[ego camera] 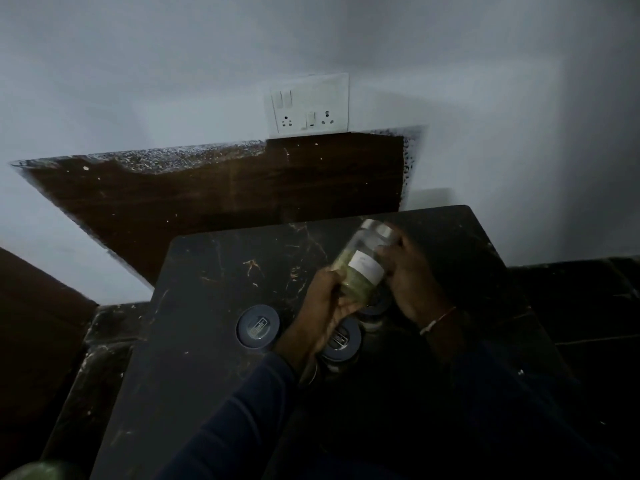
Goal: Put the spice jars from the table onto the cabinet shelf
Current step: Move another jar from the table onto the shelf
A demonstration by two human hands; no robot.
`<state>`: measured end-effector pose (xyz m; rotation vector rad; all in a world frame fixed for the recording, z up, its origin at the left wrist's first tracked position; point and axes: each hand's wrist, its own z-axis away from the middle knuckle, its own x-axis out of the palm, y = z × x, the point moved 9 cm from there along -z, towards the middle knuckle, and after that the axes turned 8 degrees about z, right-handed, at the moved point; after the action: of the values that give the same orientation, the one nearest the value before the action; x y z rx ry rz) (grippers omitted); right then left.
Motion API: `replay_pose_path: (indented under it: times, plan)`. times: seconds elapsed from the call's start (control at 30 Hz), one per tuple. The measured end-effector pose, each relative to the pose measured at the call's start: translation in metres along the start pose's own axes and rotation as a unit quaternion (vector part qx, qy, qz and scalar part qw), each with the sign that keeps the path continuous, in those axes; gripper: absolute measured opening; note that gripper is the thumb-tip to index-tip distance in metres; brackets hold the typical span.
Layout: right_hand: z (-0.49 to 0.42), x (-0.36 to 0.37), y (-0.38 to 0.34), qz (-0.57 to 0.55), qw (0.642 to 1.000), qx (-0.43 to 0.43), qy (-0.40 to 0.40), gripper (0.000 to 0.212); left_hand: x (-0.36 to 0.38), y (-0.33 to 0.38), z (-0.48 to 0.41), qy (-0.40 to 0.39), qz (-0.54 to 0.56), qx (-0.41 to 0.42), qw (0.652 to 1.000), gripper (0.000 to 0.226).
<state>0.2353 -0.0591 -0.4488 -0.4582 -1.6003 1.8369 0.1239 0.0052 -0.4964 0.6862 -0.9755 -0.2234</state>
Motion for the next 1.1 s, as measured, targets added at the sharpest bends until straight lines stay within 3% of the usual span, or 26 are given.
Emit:
replay_pose_path:
  times: [0.1,0.2,0.4,0.47,0.67,0.8,0.93,0.97,1.1]
  plan:
    - [0.0,0.015,0.017,-0.015,0.998,0.021,0.053,0.037,-0.012,0.012,0.006,0.04,-0.063,0.029,0.997,0.062]
    - [-0.001,0.029,0.014,-0.005,0.999,0.009,0.048,0.035,-0.022,0.023,0.014,0.046,-0.091,0.029,0.994,0.06]
    - [-0.011,0.056,0.012,-0.004,1.0,0.002,0.021,0.038,-0.023,0.054,0.028,0.042,-0.177,0.041,0.982,0.016]
    - [-0.017,0.067,0.001,0.016,1.0,-0.014,0.004,0.038,-0.022,0.081,0.031,0.055,-0.234,0.057,0.969,0.015]
    - [-0.038,0.126,-0.113,0.107,0.984,-0.134,-0.049,0.041,0.019,0.203,0.045,0.036,-0.365,0.221,0.904,0.026]
    - [-0.03,0.164,-0.25,0.162,0.942,-0.276,-0.097,0.033,0.092,0.307,0.085,-0.003,-0.421,0.39,0.819,0.041]
    - [-0.006,0.197,-0.388,0.216,0.878,-0.417,-0.094,0.031,0.175,0.398,0.135,-0.017,-0.506,0.531,0.679,0.041]
    - [0.001,0.206,-0.422,0.228,0.856,-0.455,-0.091,0.033,0.197,0.42,0.146,-0.024,-0.524,0.561,0.641,0.041]
    - [0.014,0.223,-0.503,0.257,0.8,-0.541,-0.029,0.034,0.253,0.478,0.166,-0.036,-0.558,0.62,0.55,0.043]
